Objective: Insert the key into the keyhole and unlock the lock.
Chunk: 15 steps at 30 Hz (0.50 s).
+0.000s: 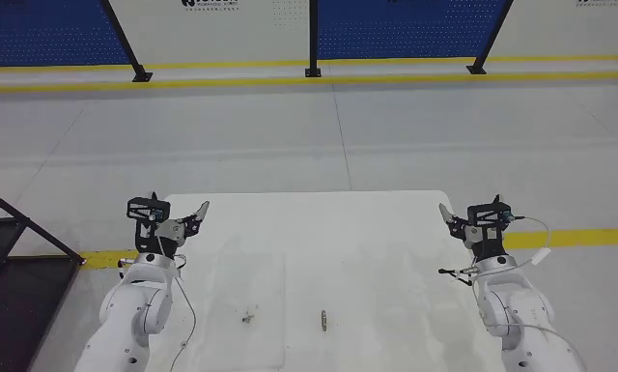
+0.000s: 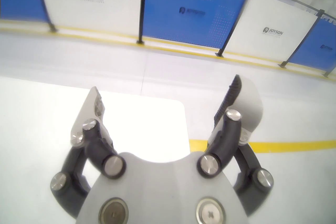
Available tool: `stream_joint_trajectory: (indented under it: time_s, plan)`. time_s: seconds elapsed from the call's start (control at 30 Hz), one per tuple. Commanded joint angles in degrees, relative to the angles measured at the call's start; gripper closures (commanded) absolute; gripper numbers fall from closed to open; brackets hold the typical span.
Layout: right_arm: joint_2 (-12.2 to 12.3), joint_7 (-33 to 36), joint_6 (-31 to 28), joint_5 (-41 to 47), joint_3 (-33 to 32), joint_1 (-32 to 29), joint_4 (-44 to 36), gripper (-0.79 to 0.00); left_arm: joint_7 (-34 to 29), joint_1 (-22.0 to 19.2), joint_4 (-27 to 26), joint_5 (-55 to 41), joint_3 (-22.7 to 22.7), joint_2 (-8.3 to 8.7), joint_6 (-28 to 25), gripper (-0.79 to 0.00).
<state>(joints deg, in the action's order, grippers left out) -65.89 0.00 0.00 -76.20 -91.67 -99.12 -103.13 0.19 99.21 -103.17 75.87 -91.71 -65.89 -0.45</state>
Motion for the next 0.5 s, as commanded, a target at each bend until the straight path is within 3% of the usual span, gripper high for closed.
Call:
stream_joint_trajectory:
  time_s: [0.0,0.13,0.33,0.47]
  plan:
    - [0.0,0.0,0.0,0.0,0.0,0.0,0.0,-0.785,0.5,0.6,-0.1,-1.4,-0.9,0.08,-2.5,-0.785]
    - [0.0,0.0,0.0,0.0,0.0,0.0,0.0,-0.785,1.3,5.5,-3.5,-2.5,-3.6,0.29,-5.7,-0.785]
    - [0.0,0.0,0.0,0.0,0.0,0.0,0.0,-0.785,3.9,19.6,-12.9,2.6,-6.5,0.64,-12.0,-0.785]
    - [0.0,0.0,0.0,0.0,0.0,0.0,0.0,-0.785,5.3,28.5,-16.7,6.9,-5.7,0.66,-15.0,-0.785]
